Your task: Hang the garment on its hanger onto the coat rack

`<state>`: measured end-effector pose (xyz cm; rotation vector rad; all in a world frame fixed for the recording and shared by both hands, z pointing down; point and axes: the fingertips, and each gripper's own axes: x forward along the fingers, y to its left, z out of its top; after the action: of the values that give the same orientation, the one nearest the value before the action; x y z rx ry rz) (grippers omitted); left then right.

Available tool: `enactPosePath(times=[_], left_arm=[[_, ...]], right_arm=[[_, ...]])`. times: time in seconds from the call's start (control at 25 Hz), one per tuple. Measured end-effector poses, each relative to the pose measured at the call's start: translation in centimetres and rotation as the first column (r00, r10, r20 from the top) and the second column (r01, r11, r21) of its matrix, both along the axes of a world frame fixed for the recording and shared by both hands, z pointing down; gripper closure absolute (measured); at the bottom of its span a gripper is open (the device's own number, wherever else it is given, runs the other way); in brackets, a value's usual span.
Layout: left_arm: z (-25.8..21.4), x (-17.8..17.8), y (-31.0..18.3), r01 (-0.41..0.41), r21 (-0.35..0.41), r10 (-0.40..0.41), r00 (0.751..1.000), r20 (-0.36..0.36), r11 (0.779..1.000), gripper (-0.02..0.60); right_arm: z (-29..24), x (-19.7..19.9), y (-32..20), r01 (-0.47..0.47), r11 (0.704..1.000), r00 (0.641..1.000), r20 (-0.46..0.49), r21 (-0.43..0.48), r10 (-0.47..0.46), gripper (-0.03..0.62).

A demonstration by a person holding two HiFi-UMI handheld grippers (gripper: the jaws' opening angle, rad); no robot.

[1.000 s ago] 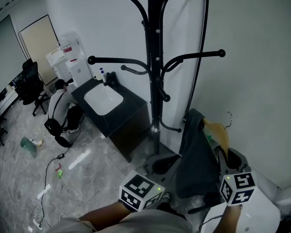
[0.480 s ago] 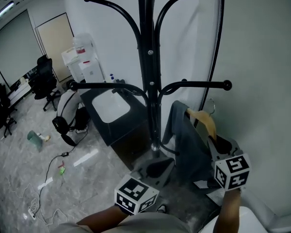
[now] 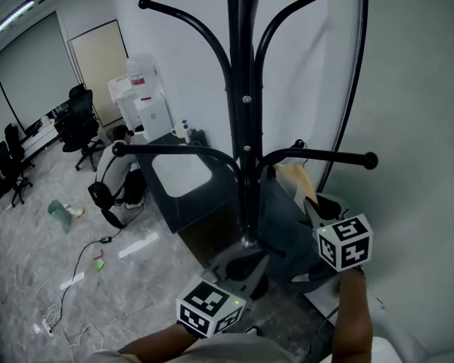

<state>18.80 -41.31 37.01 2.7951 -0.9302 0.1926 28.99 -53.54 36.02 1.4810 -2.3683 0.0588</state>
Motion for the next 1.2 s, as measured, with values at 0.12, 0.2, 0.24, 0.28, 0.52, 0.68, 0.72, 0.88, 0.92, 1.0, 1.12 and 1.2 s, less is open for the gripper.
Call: enactPosePath(times=[0.12,0.2,0.24,0.28,0.52,0.68,0.72,0.88,0.92,1.0,1.12,1.2], left_arm=[[0.2,-0.6,-0.4,0.009,-0.009,-0.009,1.000,-0.004,1.000,0.577],[0.3,-0.9,-0.7,0.013,-0.012,-0.013,1.000,-0.007,1.000,0.577],[0.4,-1.1,-0.9,0.015,-0.015,-0.015,1.000,-0.009,1.000,0.577],[0.5,-1.2,-1.0,0.017,-0.018,-0.017,1.000,-0.011,1.000,0.577],[1.0,-2.0,-1.3,0.023,-0.029,-0.024,1.000,-0.017,0.999,0.577],[1.4,-2.3,-1.2,0.024,-0.034,-0.025,1.000,-0.019,0.999,0.577],[1.4,-2.3,-1.3,0.022,-0.035,-0.023,1.000,-0.019,0.999,0.577],[1.6,-2.3,-1.6,0.009,-0.037,-0.010,1.000,-0.025,0.999,0.577],[1.6,-2.3,-1.6,0.006,-0.036,-0.007,1.000,-0.027,0.999,0.577],[1.6,-2.1,-1.5,-0.001,-0.035,0.000,1.000,-0.030,0.999,0.577],[1.6,-2.0,-1.6,-0.011,-0.032,0.010,1.000,-0.030,0.999,0.577],[1.5,-1.9,-1.6,-0.018,-0.027,0.017,0.999,-0.029,0.999,0.577]], right_arm=[[1.5,-0.9,-1.0,0.016,0.999,1.000,0.000,-0.027,-0.016,0.531],[2.5,-1.4,-1.5,0.021,0.999,1.000,0.000,-0.047,-0.021,0.531],[2.9,-1.5,-1.7,0.023,0.998,1.000,-0.001,-0.056,-0.023,0.531],[3.3,-1.7,-2.0,0.025,0.998,1.000,-0.002,-0.064,-0.025,0.531],[4.9,-3.8,-2.3,0.056,0.995,0.998,0.009,-0.083,-0.056,0.531],[5.6,-4.7,-1.9,0.073,0.995,0.997,0.028,-0.070,-0.071,0.531],[5.5,-4.8,-1.9,0.073,0.995,0.997,0.029,-0.062,-0.071,0.531],[3.7,-4.8,-1.5,0.036,0.999,0.999,0.003,0.003,-0.036,0.524],[3.1,-4.5,-1.1,0.018,1.000,1.000,-0.011,0.023,-0.018,0.518],[1.8,-4.0,0.1,-0.019,0.998,1.000,-0.023,0.064,0.020,0.513],[0.1,-4.1,2.6,-0.045,0.994,0.999,0.020,0.103,0.043,0.514],[-0.4,-4.9,4.5,-0.036,0.994,0.997,0.073,0.101,0.029,0.521]])
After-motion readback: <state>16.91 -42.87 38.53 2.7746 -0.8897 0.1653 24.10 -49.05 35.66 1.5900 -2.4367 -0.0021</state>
